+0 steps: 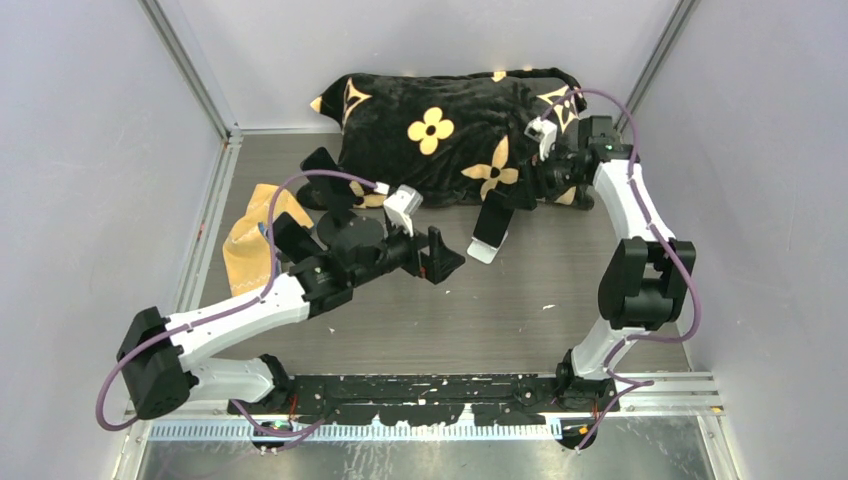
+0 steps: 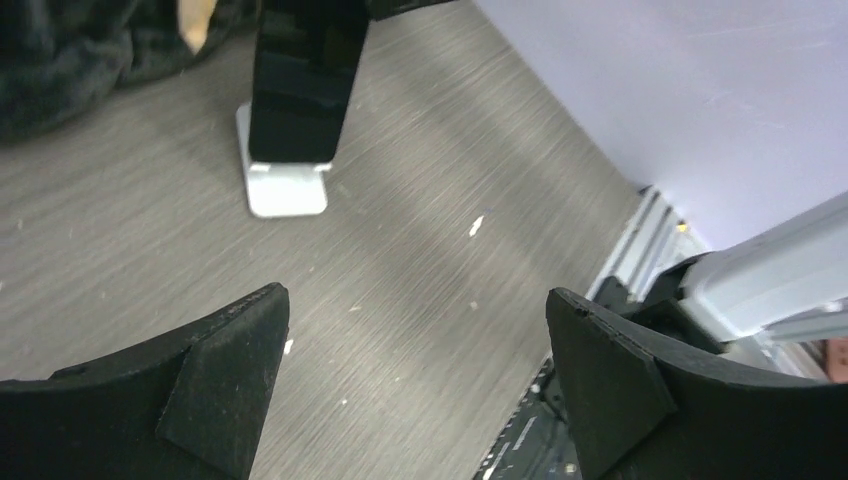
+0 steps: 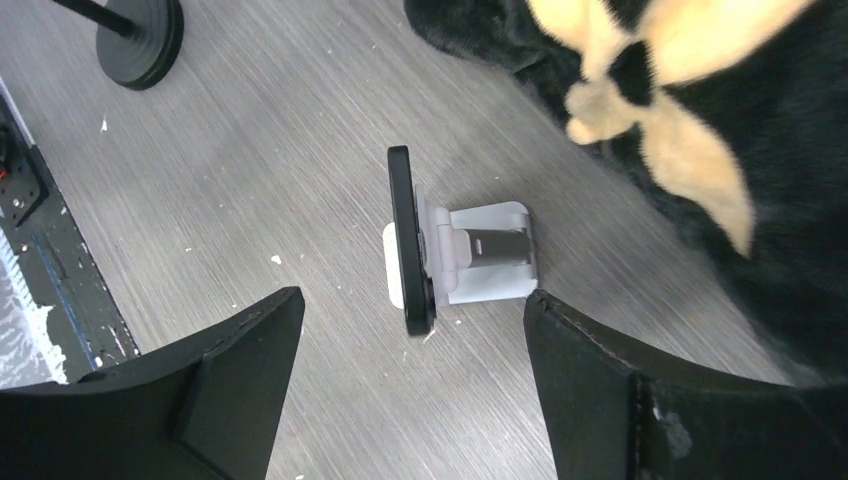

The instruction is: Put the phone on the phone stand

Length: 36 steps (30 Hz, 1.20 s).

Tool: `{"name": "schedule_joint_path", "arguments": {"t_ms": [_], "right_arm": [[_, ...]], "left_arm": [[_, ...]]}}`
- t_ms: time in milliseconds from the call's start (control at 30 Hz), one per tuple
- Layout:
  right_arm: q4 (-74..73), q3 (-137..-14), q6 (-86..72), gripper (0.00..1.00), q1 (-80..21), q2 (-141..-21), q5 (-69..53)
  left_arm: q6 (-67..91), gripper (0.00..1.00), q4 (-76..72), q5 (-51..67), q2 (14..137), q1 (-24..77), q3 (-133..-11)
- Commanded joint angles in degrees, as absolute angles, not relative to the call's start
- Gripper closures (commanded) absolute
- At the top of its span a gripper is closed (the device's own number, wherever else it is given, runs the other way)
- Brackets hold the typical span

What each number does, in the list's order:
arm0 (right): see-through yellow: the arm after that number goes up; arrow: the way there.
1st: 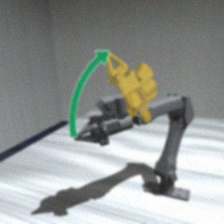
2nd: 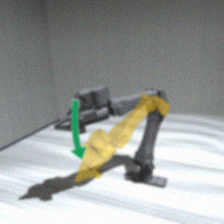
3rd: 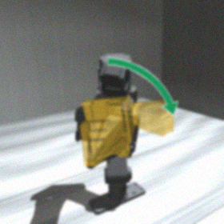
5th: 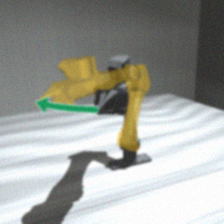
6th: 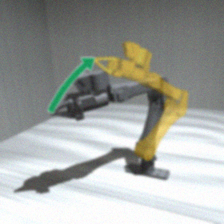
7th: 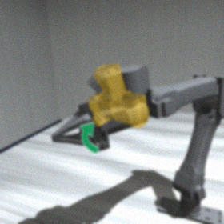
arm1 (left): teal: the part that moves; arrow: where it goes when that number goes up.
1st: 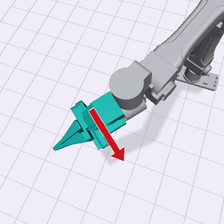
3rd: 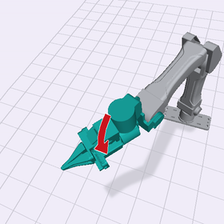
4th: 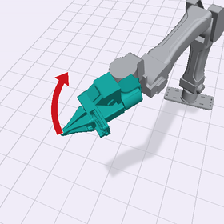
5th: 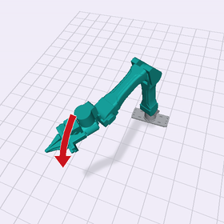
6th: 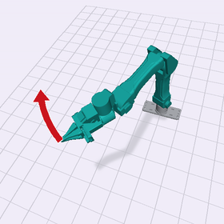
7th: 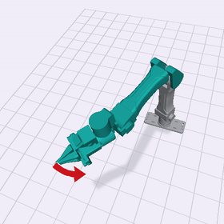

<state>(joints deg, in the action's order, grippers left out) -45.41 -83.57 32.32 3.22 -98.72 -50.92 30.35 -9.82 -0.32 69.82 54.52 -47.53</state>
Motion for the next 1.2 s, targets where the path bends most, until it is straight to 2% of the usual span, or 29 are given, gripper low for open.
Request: {"name": "schedule_joint_path", "arguments": {"t_ms": [0,33,67,233,367,600,900,1167], "right_arm": [[-57.5,-93.6,33.1,0.1,5.4,-91.9,-47.1],[-59.1,-94.9,33.1,0.02,6.0,-90.8,-45.8],[-59.7,-95.9,32.6,0.01,6.6,-89.4,-44.4],[-60.5,-102.5,28.1,0.0,9.8,-81.9,-34.5],[-56.0,-108.2,16.9,0.0,10.7,-77.8,-21.9],[-55.1,-115.2,4.1,0.0,11.3,-74.6,-25.1],[-49.8,-120.9,-11.6,0.0,12.0,-73.7,-25.4],[-48.4,-122.0,-17.1,0.0,12.5,-73.2,-23.4]], "left_arm": [[27.1,0.0,4.2,3.9,66.7,52.5,-61.4],[27.1,0.0,7.9,4.5,66.9,51.4,-64.6],[27.3,0.0,11.7,5.6,67.4,50.1,-69.0],[32.2,0.01,26.6,18.1,70.9,37.7,-84.3],[33.5,0.01,32.7,24.5,72.6,29.0,-94.4],[29.2,0.01,43.6,25.8,74.8,21.7,-109.9],[27.8,0.01,44.2,21.7,69.8,21.4,-111.6],[28.2,0.0,41.4,20.3,64.3,21.4,-107.6]]}}
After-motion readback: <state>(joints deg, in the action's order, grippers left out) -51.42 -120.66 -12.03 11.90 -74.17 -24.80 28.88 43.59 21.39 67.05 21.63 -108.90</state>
